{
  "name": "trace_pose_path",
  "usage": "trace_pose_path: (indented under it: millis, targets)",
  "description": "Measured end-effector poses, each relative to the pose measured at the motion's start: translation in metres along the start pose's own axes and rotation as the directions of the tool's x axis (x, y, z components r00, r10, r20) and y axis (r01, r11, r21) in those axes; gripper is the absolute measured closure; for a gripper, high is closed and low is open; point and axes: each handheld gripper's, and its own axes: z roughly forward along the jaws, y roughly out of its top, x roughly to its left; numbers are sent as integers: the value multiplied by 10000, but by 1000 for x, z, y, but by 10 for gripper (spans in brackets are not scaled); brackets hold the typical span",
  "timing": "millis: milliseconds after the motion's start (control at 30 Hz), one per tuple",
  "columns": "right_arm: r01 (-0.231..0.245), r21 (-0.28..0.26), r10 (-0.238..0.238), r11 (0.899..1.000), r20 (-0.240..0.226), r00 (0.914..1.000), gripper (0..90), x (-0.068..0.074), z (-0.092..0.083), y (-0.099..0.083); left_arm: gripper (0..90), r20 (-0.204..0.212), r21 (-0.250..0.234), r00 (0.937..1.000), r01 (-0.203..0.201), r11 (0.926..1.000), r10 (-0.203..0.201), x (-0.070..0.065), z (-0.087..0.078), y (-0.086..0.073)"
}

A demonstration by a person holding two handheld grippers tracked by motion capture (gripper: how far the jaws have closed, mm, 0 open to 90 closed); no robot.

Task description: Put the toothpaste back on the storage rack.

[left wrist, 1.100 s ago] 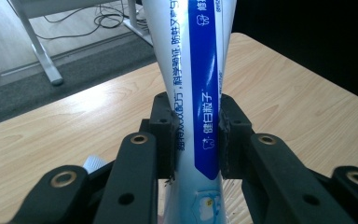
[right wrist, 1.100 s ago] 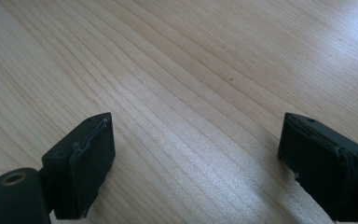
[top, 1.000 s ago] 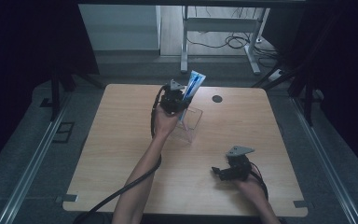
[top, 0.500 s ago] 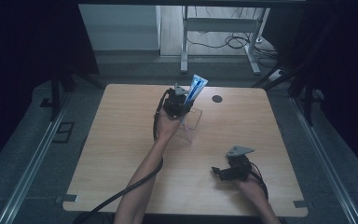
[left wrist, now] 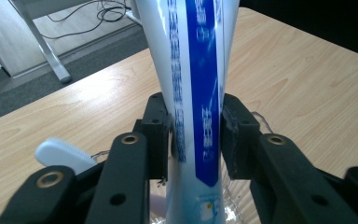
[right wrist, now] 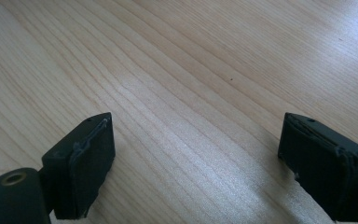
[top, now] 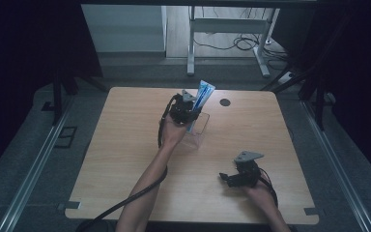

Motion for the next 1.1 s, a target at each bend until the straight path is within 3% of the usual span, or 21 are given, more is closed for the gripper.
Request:
trace_pose_path:
  millis: [133,367,667,967,1100]
  targets:
    - [-10,4,10,10000,-5,10000,105,0,0,0,652,-63,172,9992,-387,9991,388,-5,-2,0]
    - [-11,7,11,10000,-7,10000,105,0,0,0,655,140,355,9982,-593,9976,589,-12,-2,-2]
    - [-11,7,11,10000,-6,10000,105,0,0,0,639,533,468,9976,-465,9978,440,-11,-5,-6]
    - [-9,4,9,10000,-5,10000,105,0,0,0,595,1109,710,9919,-705,9950,623,-19,-1,-11]
    - [-8,5,8,10000,-5,10000,105,0,0,0,590,1071,719,9932,-539,9960,460,-19,-1,-12]
